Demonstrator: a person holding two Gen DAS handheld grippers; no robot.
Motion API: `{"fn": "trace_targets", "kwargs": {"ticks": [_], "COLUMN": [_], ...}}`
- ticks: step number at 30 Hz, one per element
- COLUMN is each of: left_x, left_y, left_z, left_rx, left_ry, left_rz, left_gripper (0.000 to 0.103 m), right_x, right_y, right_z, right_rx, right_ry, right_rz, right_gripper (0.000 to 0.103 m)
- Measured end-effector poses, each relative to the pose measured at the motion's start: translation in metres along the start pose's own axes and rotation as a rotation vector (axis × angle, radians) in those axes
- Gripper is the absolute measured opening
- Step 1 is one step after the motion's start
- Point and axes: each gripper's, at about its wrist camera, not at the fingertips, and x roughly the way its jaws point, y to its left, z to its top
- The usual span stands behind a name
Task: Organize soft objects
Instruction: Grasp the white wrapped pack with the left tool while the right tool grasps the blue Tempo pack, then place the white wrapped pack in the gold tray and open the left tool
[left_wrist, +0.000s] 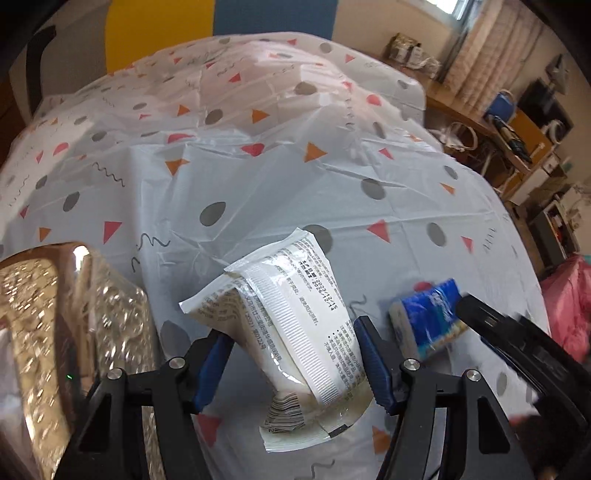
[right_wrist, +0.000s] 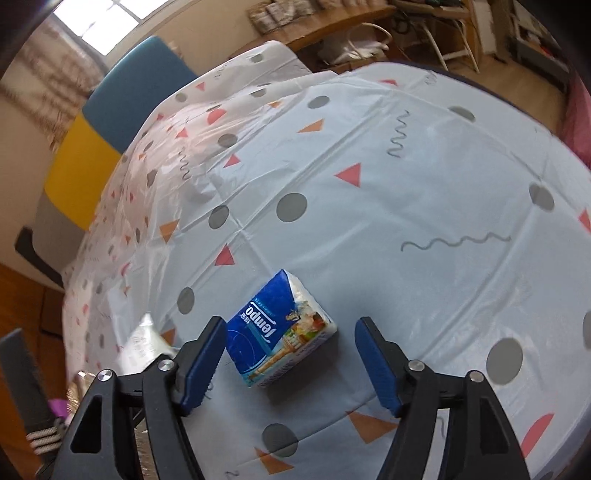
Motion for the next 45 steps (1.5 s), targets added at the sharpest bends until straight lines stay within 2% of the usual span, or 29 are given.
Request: {"fn": "trace_targets", "kwargs": {"ticks": [3,5,12,13,14,16,18,23,25,28,35,45], "left_x": [-0.013,-0.023,-0.061,-0.067,-0.073,-0.083,-0.089,-0.094,-0.101,-0.122,-0.169,-0.205], "left_y": [-0.01,-0.012,-0.017,-0.017,-0.016,-0.013,-0.012,-0.012,-0.007,0.004,0.052,0.113], "left_z": [-0.007,-0.01,-0.019,-0.021,-0.023,-0.028,-0.032,-0.028,-0.022,-0.018,-0.021,-0.051], "left_rx": [0.04,0.063,0.162,0.177,0.189,0.205,0.233,0.255,0.233,0.215,0.13,0.028], "left_ry": [-0.017,-0.036,-0.144,-0.164,-0.183,-0.212,-0.24,-0.253,-0.268,-0.331,-0.455,-0.511], "left_rz": [-0.018,-0.028,-0.028,-0.023,-0.019,-0.012,0.011,0.032,0.029,0.048,0.104,0.156], "left_gripper": [0.066,0.066,0.066,0.066,0.066,0.066,0.067,0.067,0.067,0.067,0.067,0.067], "right_x": [0.004,0.008,0.03,0.031,0.032,0.031,0.032,0.031,0.031,0.032,0.03,0.03], "right_y": [0.013,0.02,0.047,0.049,0.049,0.047,0.043,0.037,0.037,0.04,0.046,0.053], "right_z": [-0.001,-0.003,-0.013,-0.013,-0.014,-0.014,-0.013,-0.011,-0.012,-0.014,-0.017,-0.02], "right_rx": [-0.098,-0.162,-0.36,-0.372,-0.383,-0.375,-0.358,-0.301,-0.3,-0.318,-0.364,-0.416], "right_ry": [-0.011,-0.017,0.013,0.007,0.001,-0.008,-0.003,0.012,0.01,-0.001,-0.036,-0.064], "right_rz": [-0.051,-0.096,-0.175,-0.176,-0.177,-0.182,-0.172,-0.141,-0.138,-0.148,-0.178,-0.209], "right_gripper": [0.076,0.083,0.083,0.082,0.076,0.073,0.072,0.073,0.073,0.073,0.073,0.073]}}
